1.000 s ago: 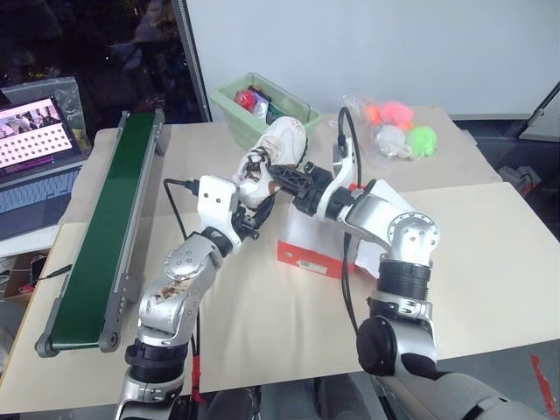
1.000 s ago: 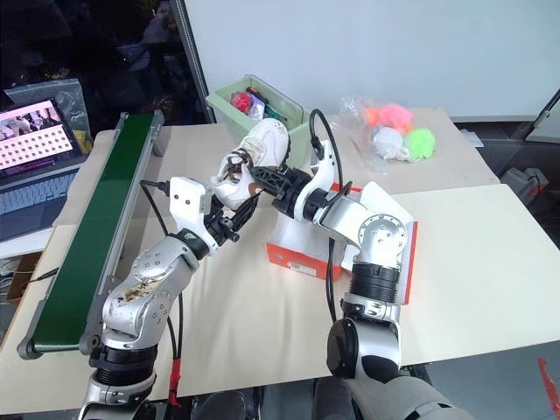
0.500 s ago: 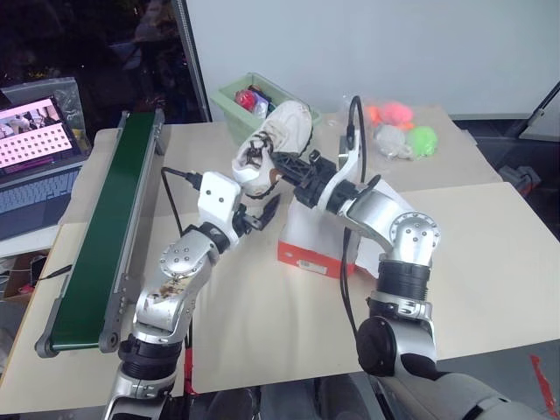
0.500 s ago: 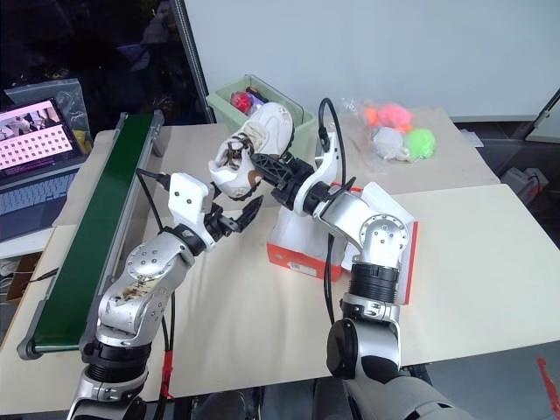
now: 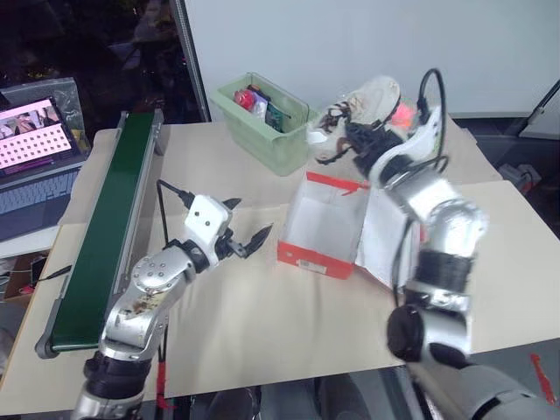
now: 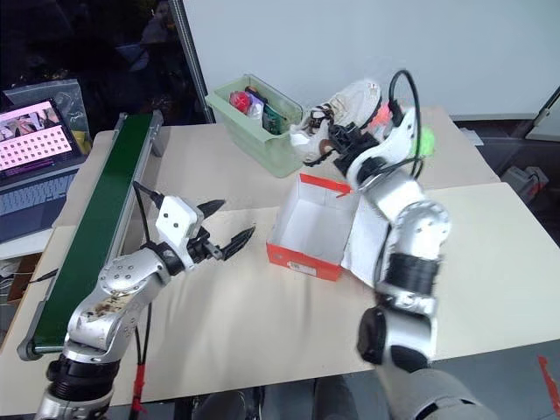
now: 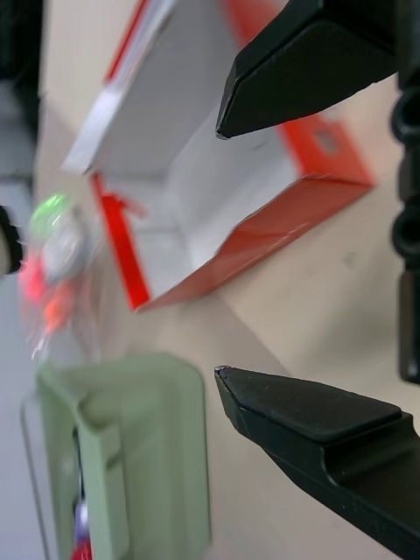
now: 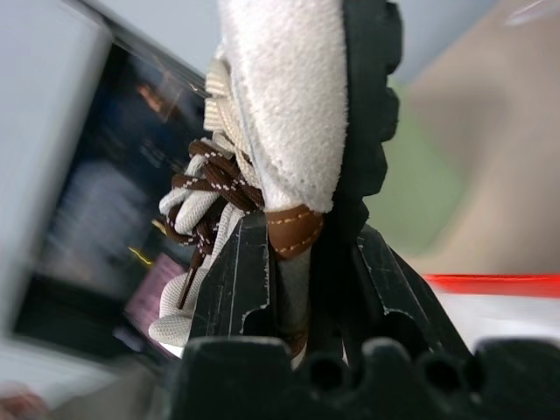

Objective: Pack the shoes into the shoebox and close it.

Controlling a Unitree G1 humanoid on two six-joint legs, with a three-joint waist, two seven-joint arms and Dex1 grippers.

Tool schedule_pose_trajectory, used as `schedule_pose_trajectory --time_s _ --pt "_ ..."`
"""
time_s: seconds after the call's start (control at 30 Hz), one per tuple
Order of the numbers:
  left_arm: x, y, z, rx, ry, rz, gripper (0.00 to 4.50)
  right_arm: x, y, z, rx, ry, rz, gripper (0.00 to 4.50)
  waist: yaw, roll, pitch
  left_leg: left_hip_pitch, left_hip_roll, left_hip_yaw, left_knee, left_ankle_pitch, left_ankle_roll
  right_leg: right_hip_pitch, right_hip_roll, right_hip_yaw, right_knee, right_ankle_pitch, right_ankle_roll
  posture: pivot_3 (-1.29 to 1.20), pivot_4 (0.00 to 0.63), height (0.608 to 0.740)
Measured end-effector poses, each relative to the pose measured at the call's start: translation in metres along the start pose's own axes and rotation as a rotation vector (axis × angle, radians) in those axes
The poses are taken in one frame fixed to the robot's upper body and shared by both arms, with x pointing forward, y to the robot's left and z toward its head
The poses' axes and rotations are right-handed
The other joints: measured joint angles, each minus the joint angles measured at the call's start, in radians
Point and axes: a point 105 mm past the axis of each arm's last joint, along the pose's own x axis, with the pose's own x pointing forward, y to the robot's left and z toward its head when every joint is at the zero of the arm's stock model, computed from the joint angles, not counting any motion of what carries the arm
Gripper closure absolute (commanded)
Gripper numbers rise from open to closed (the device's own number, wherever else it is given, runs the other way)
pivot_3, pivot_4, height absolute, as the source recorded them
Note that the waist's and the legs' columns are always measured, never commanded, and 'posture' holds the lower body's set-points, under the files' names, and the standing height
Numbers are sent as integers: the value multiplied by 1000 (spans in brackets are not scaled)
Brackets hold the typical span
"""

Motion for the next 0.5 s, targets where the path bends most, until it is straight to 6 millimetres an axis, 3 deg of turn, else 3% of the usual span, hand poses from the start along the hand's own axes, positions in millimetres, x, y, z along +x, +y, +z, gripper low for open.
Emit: schedule_pose_trajectory --time_s 0.13,0.23,0.5 --pt "5 -9 -8 47 5 -85 37 -7 21 13 -142 204 -7 3870 0 0 0 3 5 7 0 -1 2 3 3 4 -1 0 0 0 150 740" --pt "13 -18 -10 58 -10 -135 37 -4 26 8 -159 354 -41 3870 3 0 0 3 9 13 0 -2 4 4 5 4 -2 1 -1 0 150 740" --pt "18 -29 -8 85 -36 -177 37 -1 -34 -35 -56 609 -300 3870 6 0 0 -2 10 16 1 -3 5 1 6 5 -1 2 -1 0 150 740"
